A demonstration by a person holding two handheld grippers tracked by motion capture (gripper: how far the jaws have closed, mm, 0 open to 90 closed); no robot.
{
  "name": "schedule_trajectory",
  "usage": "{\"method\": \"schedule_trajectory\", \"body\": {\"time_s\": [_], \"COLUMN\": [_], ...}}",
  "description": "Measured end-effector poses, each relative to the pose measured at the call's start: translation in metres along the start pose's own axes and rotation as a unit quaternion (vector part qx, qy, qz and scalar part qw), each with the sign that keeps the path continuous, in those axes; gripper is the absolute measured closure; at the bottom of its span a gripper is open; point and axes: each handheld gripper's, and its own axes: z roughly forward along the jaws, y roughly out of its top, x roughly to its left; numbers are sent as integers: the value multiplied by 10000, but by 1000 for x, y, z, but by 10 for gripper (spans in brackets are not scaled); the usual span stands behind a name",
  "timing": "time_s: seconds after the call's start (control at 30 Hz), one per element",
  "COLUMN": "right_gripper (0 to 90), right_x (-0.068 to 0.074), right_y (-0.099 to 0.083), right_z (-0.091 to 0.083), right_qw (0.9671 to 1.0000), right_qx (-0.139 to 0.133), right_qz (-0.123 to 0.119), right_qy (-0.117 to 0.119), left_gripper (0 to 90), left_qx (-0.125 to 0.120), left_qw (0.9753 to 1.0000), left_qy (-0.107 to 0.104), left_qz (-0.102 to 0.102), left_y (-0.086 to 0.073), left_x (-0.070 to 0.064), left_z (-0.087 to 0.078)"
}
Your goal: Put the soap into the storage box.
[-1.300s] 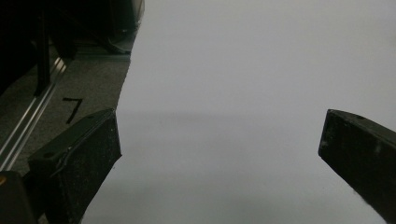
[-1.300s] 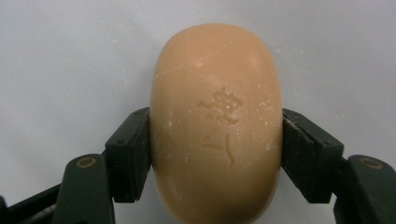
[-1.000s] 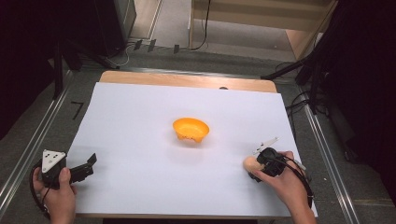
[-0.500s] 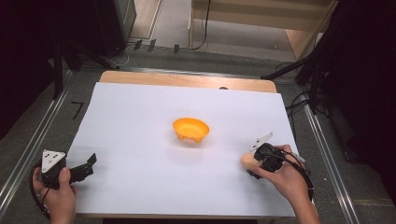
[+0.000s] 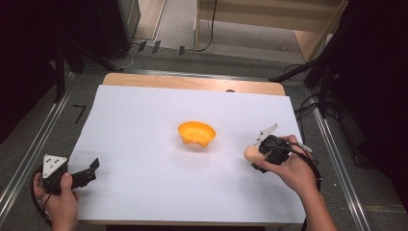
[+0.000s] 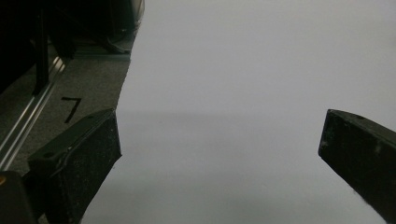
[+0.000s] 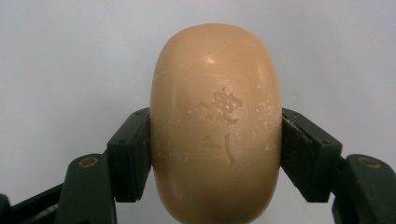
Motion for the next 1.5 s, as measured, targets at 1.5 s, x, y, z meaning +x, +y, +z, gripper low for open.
{"method": "schedule_trajectory", "body": {"time_s": [1.5], "right_gripper": [334], "right_x": [-18], "right_y": [93], "right_z": [-4], "right_qw": [9913], "right_qx": [-350], "right_qz": [-1254], "right_qy": [182], "left_gripper": [0], "left_qx": [-10], "left_qw": [10000], "left_qy": [-19], "left_qz": [-43], "left_y": [0], "left_x": [1], "left_z": [0]}}
